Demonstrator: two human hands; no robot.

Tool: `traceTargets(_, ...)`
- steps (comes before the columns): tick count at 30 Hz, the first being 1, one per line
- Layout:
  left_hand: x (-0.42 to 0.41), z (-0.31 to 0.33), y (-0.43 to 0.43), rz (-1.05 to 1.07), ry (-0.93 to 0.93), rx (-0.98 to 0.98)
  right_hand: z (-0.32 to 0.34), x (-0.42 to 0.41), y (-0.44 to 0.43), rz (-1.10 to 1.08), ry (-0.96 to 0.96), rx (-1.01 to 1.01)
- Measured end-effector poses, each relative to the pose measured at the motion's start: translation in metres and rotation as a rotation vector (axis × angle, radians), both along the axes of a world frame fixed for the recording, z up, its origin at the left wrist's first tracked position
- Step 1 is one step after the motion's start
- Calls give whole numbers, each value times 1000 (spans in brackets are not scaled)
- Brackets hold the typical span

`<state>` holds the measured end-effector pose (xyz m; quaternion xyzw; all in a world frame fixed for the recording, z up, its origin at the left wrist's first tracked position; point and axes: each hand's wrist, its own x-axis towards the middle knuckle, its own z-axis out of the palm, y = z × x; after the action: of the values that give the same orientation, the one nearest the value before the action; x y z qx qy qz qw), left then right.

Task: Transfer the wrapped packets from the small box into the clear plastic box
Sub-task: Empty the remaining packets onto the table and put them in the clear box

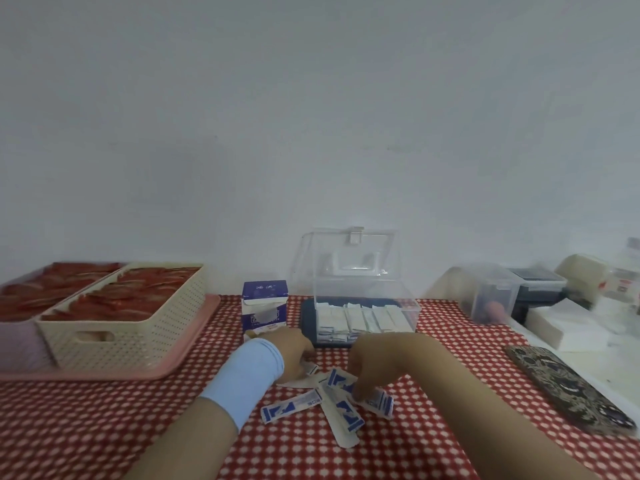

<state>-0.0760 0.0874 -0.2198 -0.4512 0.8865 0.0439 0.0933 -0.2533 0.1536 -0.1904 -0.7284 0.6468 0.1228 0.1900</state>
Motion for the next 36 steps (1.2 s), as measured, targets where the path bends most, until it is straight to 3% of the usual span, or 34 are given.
traceTargets(4, 6, 0, -4, 24, 110, 21, 4, -5, -2, -35, -143, -122)
traceTargets(8, 18, -9, -8, 89, 292, -35, 5, -5, -11, -109, -256, -387)
traceTargets(14, 25, 7, -11, 272, 744, -68, 8, 8, -22, -272, -731, -443)
traceTargets(19, 29, 18, -14, 331, 809, -28, 7, 15, -25, -244, -700, -311)
traceTargets(23, 28, 23, -11, 399, 1132, 369, 1, 20, -31, -325, -779, -370)
traceTargets(30, 25, 19, -5, 431, 1422, 680, -4, 28, -35, -437, -832, -472)
traceTargets(33, 25, 20, -3, 402, 1444, 706, -3, 30, -37, -455, -839, -517)
traceTargets(36, 24, 16, -5, 372, 1362, 541, -2, 31, -37, -457, -873, -527)
